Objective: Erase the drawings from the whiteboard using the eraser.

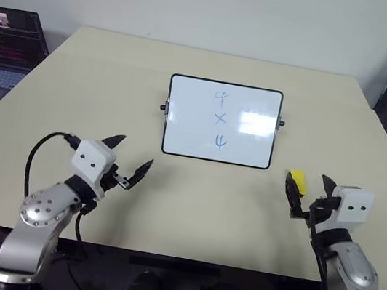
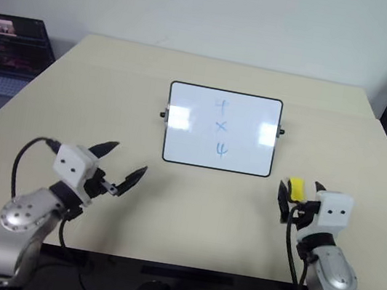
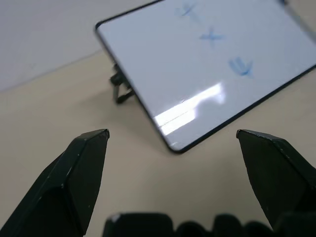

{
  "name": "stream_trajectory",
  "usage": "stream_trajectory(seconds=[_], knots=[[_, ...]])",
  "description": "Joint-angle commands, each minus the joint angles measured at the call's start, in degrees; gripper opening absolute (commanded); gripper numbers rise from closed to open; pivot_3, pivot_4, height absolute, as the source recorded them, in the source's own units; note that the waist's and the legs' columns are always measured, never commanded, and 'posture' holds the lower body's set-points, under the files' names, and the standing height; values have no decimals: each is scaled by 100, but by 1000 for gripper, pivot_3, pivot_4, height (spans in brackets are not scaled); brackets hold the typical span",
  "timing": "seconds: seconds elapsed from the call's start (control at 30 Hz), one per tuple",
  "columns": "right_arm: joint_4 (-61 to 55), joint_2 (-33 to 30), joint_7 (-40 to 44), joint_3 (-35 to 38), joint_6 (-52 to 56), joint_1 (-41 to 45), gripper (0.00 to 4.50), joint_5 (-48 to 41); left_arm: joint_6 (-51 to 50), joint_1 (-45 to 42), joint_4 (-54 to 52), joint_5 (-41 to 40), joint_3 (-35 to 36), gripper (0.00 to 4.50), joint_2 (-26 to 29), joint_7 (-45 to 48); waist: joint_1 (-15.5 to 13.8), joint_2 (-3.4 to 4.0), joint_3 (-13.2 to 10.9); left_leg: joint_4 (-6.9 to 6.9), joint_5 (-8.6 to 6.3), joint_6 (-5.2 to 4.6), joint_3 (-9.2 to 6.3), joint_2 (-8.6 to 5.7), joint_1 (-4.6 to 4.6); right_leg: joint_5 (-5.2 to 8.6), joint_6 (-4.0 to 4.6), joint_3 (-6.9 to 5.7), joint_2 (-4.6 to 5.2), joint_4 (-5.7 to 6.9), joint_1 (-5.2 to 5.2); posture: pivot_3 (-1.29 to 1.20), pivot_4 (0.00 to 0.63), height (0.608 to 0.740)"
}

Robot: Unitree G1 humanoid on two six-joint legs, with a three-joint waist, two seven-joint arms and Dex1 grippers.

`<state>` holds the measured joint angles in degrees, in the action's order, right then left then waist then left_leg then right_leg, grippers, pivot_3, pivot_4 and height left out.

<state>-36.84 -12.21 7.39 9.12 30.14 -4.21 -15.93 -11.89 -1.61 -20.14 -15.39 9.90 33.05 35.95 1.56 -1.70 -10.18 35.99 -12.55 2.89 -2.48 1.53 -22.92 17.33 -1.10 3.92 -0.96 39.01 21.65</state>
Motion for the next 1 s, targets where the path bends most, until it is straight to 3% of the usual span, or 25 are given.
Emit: stream_trajectory(seconds=[0.03,0.2,0.43,0.7,1.0], knots=[[-374,-46,-190,52,743,360,4469,-247,50,-753,427,-268,-284,4500,495,1013,-6,0,0,1,0,0,0,-2,0,0,-1,0,0,0,-1,0,150,740],[-174,-374,-177,278,1691,849,4469,-433,28,-2318,1329,-363,-980,4500,708,2234,16,0,-2,-2,0,-1,7,-4,-9,-1,-2,-5,-9,-1,11,0,150,740],[179,-404,-455,435,2320,1386,4469,-323,21,-3092,1765,-357,-1482,4500,404,2840,84,1,-2,-14,-3,-5,17,1,-14,-2,0,5,-9,2,25,0,150,740],[1031,-446,-458,332,2256,1589,4469,-91,-140,-3195,1567,-401,-1745,4500,58,3017,84,1,-2,-3,-3,-5,15,-7,-52,-15,17,5,-10,5,56,0,150,740],[1946,-412,-391,191,1681,1888,4469,230,74,-3099,1763,-315,-1699,4500,79,3132,85,2,-2,-3,-3,-5,14,-6,-52,-16,19,5,-24,7,57,0,150,740]])
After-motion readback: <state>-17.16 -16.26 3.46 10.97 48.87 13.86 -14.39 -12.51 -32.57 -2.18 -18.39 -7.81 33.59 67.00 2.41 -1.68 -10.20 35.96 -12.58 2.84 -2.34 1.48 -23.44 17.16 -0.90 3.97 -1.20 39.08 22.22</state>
